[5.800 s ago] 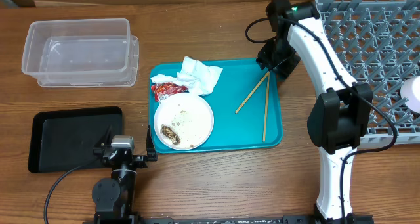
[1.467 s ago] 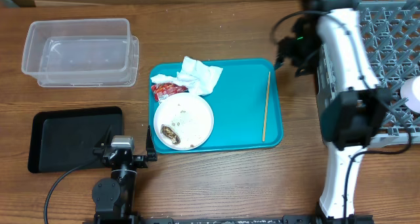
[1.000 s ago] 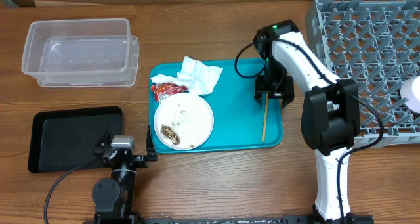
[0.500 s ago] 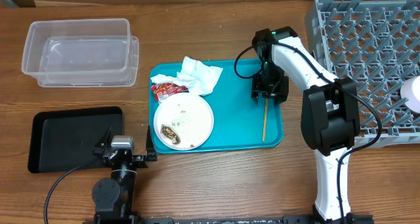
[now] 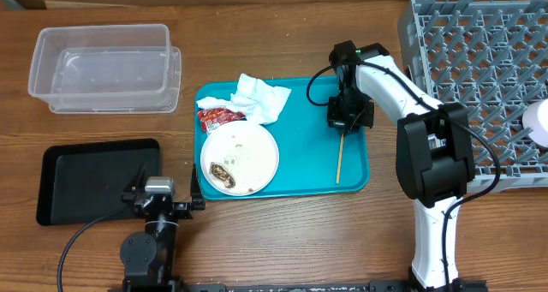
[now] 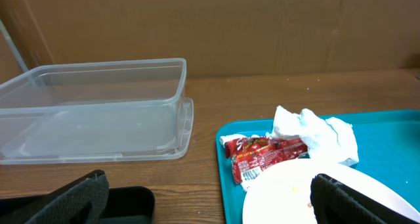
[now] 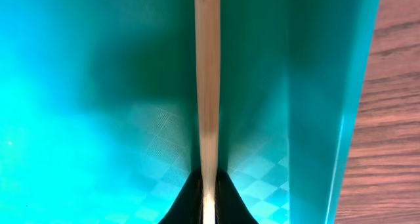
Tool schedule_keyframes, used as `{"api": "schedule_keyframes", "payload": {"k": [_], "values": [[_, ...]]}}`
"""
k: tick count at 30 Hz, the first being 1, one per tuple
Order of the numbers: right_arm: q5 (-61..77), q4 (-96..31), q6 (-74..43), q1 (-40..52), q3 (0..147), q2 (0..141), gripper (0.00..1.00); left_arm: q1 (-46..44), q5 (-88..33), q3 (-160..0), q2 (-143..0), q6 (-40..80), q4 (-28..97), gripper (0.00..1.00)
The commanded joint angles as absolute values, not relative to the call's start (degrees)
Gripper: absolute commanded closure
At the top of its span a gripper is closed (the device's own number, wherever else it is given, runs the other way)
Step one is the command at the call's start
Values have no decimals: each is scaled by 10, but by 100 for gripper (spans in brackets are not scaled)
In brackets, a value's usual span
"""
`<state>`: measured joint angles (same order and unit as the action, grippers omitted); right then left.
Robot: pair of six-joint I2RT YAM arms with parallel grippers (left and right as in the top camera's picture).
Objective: Sort waste into correct bins and load items into the dishwasher
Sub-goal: 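Carry the second chopstick to the rack and release it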
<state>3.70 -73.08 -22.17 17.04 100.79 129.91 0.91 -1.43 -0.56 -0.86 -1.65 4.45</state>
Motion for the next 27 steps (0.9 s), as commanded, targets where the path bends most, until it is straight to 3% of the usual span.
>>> {"api": "schedule_keyframes", "payload": {"k": [1,8,13,20,27], "values": [[41,-748,-223,166,1042,1292,96,15,-11,-3,-3,-13,44,0],[39,-856,-125,98,1256,1286,96,15,-11,-3,-3,-13,44,0],[40,-849,-72,15,1385,1285,96,15,-11,-3,-3,-13,44,0],[40,-775,59,-88,1401,1286,96,15,-11,-3,-3,-13,44,0],[42,-711,150,-126,1398,1289,96,15,-11,-3,-3,-13,44,0]]}}
